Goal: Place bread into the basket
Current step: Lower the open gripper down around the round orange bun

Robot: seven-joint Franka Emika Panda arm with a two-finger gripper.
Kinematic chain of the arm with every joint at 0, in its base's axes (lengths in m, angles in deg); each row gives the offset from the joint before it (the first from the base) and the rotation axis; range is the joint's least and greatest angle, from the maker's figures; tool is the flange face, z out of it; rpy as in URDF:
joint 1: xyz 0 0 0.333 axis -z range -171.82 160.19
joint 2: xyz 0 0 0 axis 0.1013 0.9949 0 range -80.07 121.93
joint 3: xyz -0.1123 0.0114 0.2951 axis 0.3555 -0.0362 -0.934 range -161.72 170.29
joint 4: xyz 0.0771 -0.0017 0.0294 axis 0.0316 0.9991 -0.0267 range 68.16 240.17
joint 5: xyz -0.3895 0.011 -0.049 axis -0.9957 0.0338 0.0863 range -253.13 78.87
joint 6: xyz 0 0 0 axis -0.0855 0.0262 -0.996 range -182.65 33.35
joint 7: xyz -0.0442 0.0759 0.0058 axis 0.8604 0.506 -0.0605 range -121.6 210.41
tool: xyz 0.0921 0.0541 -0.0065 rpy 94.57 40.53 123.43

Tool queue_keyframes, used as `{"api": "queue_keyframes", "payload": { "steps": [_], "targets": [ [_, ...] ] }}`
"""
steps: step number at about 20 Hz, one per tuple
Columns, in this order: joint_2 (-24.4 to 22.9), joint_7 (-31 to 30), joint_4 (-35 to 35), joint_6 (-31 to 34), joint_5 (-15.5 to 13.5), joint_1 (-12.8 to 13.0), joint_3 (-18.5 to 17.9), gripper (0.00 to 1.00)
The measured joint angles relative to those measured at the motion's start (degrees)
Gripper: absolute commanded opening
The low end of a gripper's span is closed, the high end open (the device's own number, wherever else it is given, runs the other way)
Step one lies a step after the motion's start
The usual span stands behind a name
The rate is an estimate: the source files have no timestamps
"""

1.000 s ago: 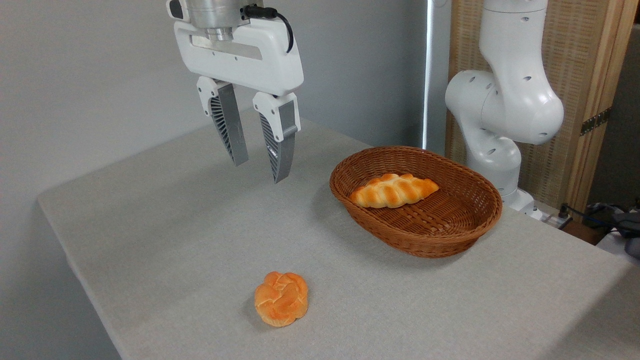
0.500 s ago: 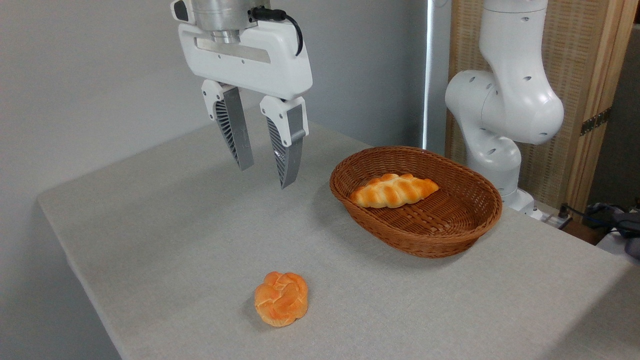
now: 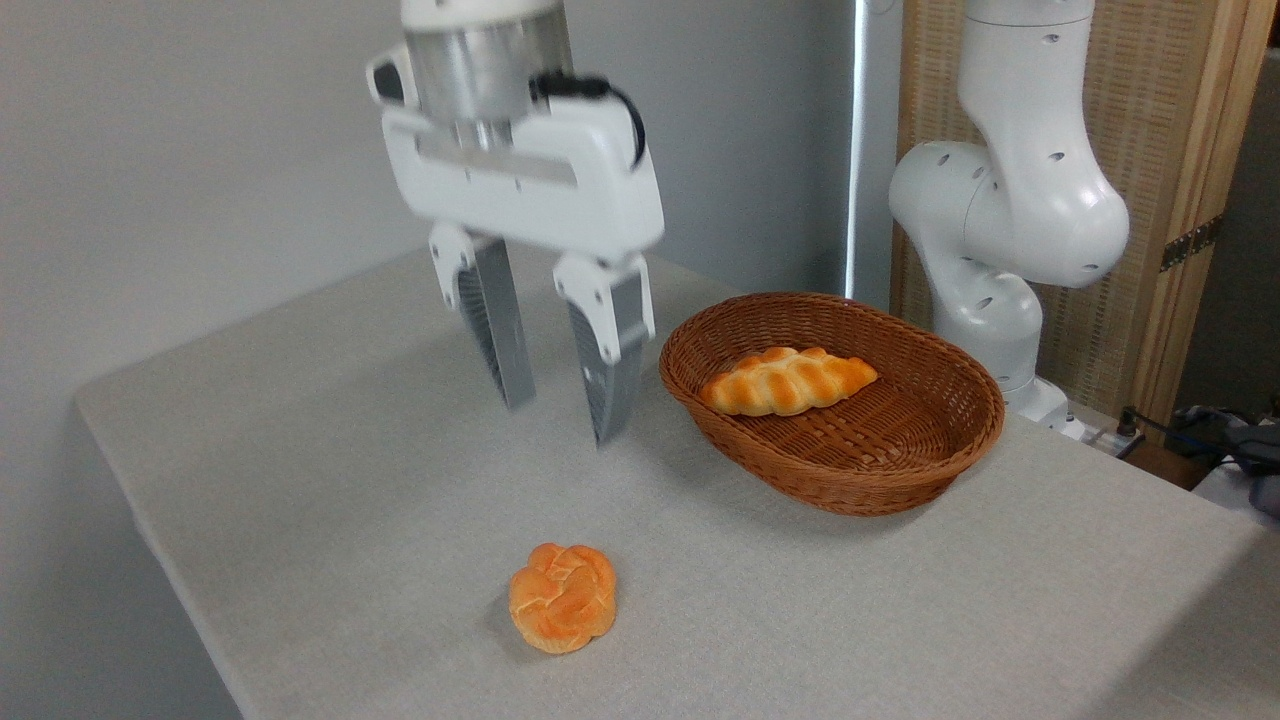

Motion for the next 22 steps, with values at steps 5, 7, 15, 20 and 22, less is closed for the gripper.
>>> {"api": "queue_keyframes", "payload": {
  "steps": [5,7,15,20,22],
  "targets": [
    [1.1,0.9,7.4,-7.6,0.9,-2.3,0.0,1.0],
    [1.2,2.6,9.1,-8.7,0.9,-2.5,0.0,1.0],
    [1.2,4.4,10.5,-12.2,-6.1,-2.5,0.8,1.0],
    [2.1,4.4,11.5,-14.0,-7.2,-2.5,1.1,1.0],
    [2.8,4.4,11.8,-14.4,-7.2,-2.5,1.5,1.0]
  ]
}}
